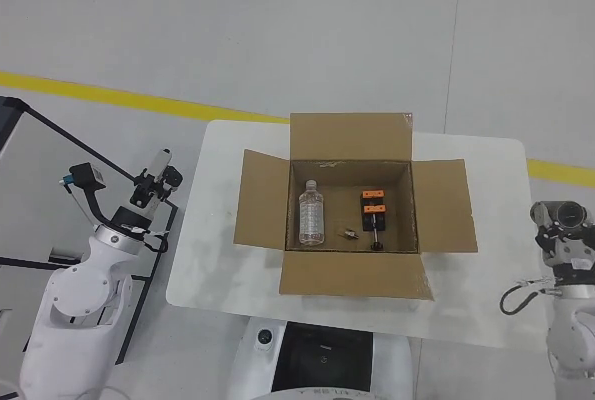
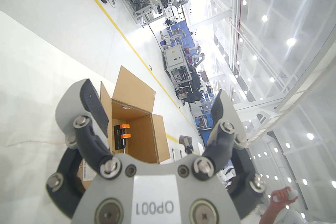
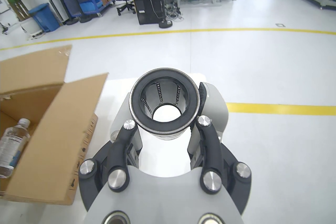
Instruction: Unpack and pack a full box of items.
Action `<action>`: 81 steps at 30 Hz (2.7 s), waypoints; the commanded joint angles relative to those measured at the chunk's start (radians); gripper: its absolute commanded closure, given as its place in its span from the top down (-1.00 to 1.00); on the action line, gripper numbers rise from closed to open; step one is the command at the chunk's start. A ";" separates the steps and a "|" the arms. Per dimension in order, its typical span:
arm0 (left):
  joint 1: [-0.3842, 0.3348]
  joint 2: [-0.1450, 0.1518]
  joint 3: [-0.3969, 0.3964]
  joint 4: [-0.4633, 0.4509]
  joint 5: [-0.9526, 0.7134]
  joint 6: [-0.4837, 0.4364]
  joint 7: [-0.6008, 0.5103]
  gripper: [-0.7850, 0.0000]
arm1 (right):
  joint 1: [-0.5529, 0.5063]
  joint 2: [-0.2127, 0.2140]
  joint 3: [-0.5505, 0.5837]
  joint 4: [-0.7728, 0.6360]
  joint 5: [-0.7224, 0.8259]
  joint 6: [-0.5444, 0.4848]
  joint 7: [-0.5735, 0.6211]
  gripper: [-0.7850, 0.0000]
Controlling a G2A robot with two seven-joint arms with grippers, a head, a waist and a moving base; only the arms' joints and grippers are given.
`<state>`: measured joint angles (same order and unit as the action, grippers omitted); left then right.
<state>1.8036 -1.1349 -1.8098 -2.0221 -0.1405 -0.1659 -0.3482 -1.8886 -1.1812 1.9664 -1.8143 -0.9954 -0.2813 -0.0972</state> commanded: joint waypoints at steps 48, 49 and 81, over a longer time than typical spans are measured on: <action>0.000 0.000 0.000 0.000 0.000 0.000 0.000 1.00 | 0.764 -0.109 -0.949 0.441 -0.093 0.089 0.617 -1.00; 0.000 0.000 0.000 0.000 0.000 0.000 0.000 1.00 | 0.770 -0.112 -0.958 0.458 -0.090 0.091 0.624 -1.00; 0.000 0.000 0.000 0.000 0.000 0.000 0.000 1.00 | 0.839 -0.143 -1.017 0.597 -0.055 0.113 0.722 1.00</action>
<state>1.8036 -1.1349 -1.8098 -2.0221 -0.1405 -0.1659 -0.3482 -1.0504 -1.3240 0.9494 -1.2175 -1.0508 -0.1680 0.6240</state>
